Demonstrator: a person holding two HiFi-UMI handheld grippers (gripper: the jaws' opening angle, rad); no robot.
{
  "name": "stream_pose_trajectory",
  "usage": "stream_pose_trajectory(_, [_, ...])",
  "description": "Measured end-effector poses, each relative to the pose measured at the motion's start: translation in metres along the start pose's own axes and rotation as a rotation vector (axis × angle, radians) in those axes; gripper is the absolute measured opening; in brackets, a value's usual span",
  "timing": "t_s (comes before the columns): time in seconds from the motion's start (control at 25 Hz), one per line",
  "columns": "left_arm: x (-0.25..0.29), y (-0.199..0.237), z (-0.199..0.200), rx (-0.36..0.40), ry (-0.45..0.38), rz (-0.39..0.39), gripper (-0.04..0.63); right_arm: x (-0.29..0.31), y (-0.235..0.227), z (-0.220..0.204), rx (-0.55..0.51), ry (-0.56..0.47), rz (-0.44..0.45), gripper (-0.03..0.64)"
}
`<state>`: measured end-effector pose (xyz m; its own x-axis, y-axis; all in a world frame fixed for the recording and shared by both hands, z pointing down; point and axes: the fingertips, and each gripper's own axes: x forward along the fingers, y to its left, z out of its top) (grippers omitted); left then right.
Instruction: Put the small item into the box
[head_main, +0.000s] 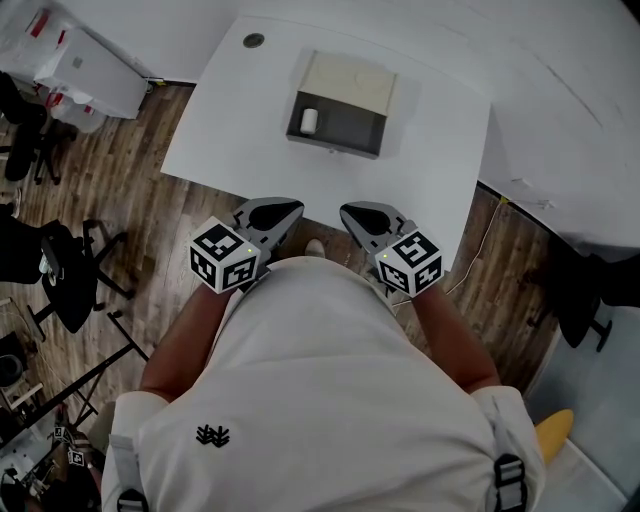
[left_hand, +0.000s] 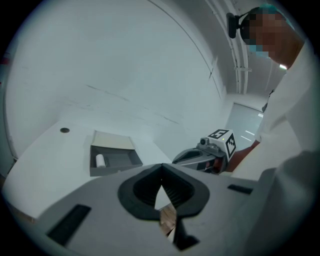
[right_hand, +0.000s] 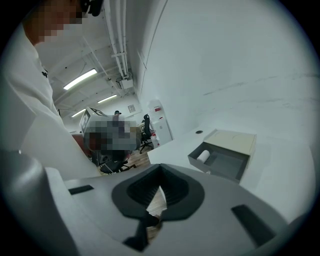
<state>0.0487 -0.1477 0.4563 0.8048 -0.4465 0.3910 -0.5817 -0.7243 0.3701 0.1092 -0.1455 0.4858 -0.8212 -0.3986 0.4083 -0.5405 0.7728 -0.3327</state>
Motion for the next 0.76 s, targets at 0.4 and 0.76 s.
stream_pose_trajectory(0.4, [-0.0022, 0.003, -0.0007, 0.006, 0.005, 0.005, 0.007, 0.0015, 0.0009, 0.0024, 0.002, -0.012, 0.0, 0.006])
stream_pose_trajectory(0.76, [0.0026, 0.0037, -0.0043, 0.007, 0.026, -0.005, 0.006, 0.0026, -0.0032, -0.0061, 0.017, 0.004, -0.012, 0.006])
